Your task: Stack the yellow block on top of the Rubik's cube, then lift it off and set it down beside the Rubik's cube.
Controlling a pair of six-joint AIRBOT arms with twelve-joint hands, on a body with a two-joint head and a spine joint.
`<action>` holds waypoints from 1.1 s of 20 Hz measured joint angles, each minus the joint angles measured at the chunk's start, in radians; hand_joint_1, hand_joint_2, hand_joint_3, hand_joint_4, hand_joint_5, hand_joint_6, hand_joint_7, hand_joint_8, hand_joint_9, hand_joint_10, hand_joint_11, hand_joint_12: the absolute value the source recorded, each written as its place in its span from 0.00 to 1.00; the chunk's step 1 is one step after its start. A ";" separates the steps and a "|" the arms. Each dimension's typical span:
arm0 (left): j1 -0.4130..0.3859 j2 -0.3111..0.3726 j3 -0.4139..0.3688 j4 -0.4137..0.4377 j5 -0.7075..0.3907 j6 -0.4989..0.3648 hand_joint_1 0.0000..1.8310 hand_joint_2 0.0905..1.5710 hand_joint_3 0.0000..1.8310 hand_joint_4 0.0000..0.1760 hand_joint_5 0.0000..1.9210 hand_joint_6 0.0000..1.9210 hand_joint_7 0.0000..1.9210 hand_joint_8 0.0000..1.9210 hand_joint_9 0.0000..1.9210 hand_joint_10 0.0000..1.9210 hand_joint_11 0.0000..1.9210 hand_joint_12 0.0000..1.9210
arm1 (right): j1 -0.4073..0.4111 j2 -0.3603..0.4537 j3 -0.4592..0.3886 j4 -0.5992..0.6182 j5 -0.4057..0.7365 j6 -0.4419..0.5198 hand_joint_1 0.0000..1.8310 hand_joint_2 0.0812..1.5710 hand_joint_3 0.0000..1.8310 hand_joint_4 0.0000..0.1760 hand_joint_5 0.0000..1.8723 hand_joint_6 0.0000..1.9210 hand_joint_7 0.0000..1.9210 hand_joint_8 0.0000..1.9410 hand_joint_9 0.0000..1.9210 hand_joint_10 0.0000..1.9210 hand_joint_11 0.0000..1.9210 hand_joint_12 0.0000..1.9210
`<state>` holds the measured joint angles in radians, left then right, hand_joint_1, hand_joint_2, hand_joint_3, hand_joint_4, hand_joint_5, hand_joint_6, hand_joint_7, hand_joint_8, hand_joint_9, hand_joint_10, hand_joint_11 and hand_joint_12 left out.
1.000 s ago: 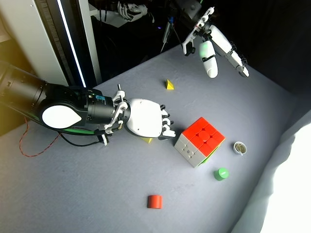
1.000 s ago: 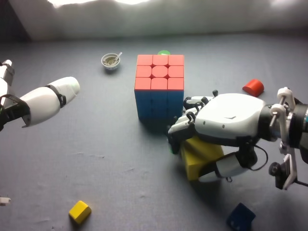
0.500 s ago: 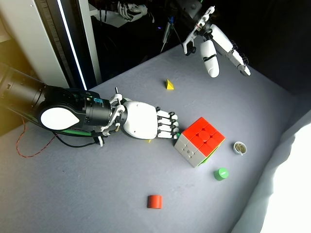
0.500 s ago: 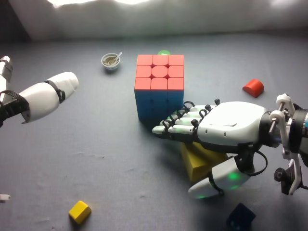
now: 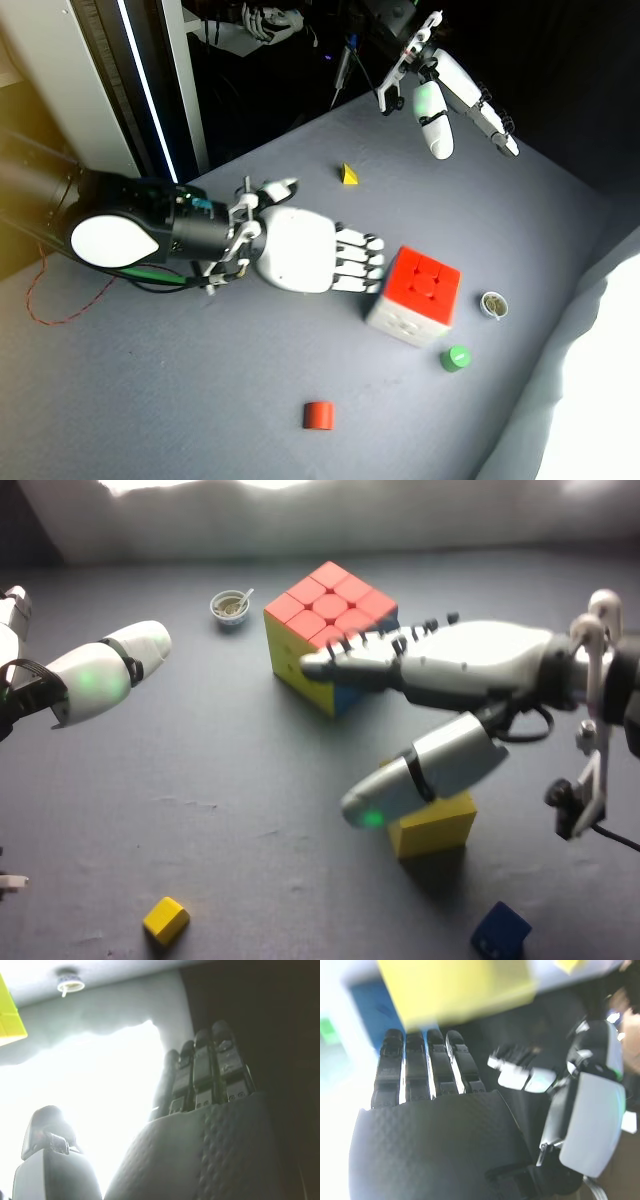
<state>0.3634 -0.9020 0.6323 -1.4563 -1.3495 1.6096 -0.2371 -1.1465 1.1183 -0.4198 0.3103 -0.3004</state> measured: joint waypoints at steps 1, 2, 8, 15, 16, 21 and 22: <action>0.000 0.000 0.000 -0.004 -0.002 0.001 0.02 0.59 0.00 0.00 0.00 0.00 0.00 0.00 0.00 0.00 0.00 0.08 | 0.021 0.004 -0.002 -0.029 -0.008 0.040 0.10 0.42 0.00 0.00 0.00 0.00 0.00 0.00 0.00 0.00 0.00 0.00; 0.000 0.000 0.000 -0.005 -0.006 0.001 0.02 0.59 0.00 0.00 0.00 0.00 0.00 0.00 0.00 0.00 0.00 0.08 | 0.035 0.008 -0.007 -0.031 -0.016 0.050 0.10 0.42 0.00 0.00 0.00 0.00 0.00 0.00 0.00 0.00 0.00 0.00; -0.011 0.000 0.000 -0.012 -0.018 0.003 0.03 0.57 0.00 0.00 0.00 0.00 0.00 0.00 0.00 0.00 0.01 0.03 | 0.143 0.038 -0.034 -0.039 -0.075 0.055 0.04 0.45 0.00 0.00 0.00 0.00 0.00 0.00 0.00 0.00 0.00 0.00; -0.023 -0.012 -0.014 -0.021 -0.034 0.023 0.02 0.57 0.00 0.00 0.00 0.00 0.00 0.00 0.00 0.00 0.01 0.02 | 0.182 0.163 -0.040 -0.179 0.006 0.064 0.09 0.44 0.00 0.00 0.00 0.00 0.00 0.00 0.00 0.00 0.00 0.00; -0.023 -0.012 -0.015 -0.018 -0.034 0.024 0.03 0.57 0.00 0.00 0.00 0.00 0.00 0.00 0.00 0.00 0.01 0.02 | 0.181 0.186 -0.040 -0.178 0.024 0.079 0.09 0.44 0.00 0.00 0.00 0.00 0.00 0.00 0.00 0.00 0.00 0.00; -0.023 -0.012 -0.019 -0.018 -0.042 0.031 0.02 0.58 0.00 0.00 0.00 0.00 0.00 0.00 0.00 0.00 0.02 0.01 | 0.132 0.330 -0.095 -0.222 0.055 0.122 0.07 0.45 0.00 0.00 0.00 0.00 0.00 0.00 0.00 0.00 0.00 0.00; -0.023 -0.012 -0.024 -0.018 -0.049 0.032 0.03 0.58 0.00 0.00 0.00 0.00 0.00 0.00 0.00 0.00 0.02 0.01 | 0.132 0.341 -0.097 -0.277 0.072 0.122 0.07 0.45 0.00 0.00 0.00 0.00 0.00 0.00 0.00 0.00 0.00 0.00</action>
<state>0.3405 -0.9138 0.6083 -1.4746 -1.3983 1.6413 -0.1055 -0.8059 1.0214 -0.6968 0.3820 -0.1780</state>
